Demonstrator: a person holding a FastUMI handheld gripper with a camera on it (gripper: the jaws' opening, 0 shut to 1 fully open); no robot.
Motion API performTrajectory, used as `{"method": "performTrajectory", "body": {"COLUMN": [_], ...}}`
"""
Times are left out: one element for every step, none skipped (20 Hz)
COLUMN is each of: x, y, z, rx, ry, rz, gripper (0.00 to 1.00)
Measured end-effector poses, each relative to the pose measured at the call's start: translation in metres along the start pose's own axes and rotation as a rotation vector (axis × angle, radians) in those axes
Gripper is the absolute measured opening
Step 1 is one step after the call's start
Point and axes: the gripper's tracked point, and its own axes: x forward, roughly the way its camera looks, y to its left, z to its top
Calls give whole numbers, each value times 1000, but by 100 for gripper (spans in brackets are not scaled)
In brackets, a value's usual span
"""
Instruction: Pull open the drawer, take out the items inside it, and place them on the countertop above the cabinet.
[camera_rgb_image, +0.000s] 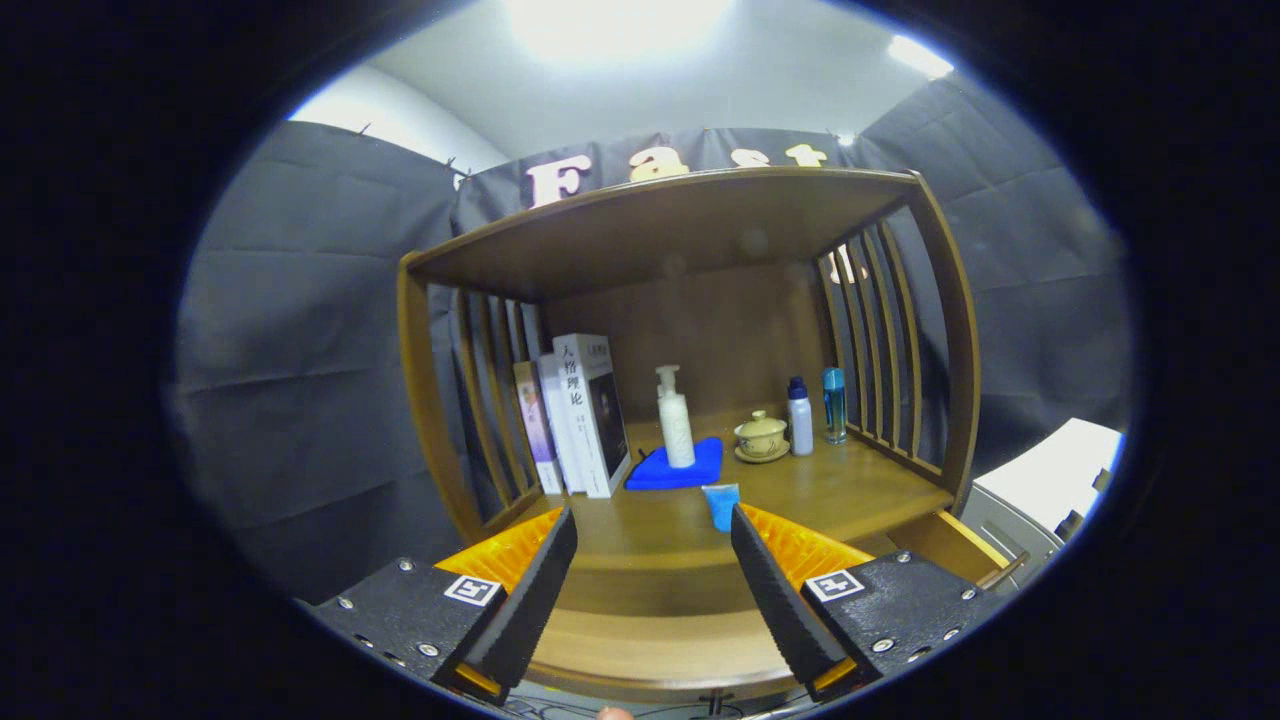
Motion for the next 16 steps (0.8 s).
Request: {"method": "performTrajectory", "body": {"x": [-8, -16, -21, -24, -27, -30, -33, -35, -35, -35, -34, -34, -31, -33, -33, -36], "y": [2, 5, 6, 6, 4, 4, 3, 0, -4, -8, -10, -10, -11, -16, -16, -19], "z": [-11, -21, -32, -42, -54, -64, -74, -83, -93, -102, -111, -116, -112, -112, -111, -113], "rx": [-3, -1, 3, 7, 12, 16, 13, 6, 0, -1, -2, -12, -26, -36, -37, -38], "ry": [0, -2, -1, 8, 23, 35, 45, 50, 56, 61, 69, 69, 43, 47, 38, 39], "rz": [12, 24, 32, 39, 43, 50, 51, 44, 33, 19, 12, 14, 2, -14, -20, -39], "gripper": [95, 95, 95, 95, 95, 95, 95, 95, 95, 95, 95, 95, 95, 95, 94, 94]}}
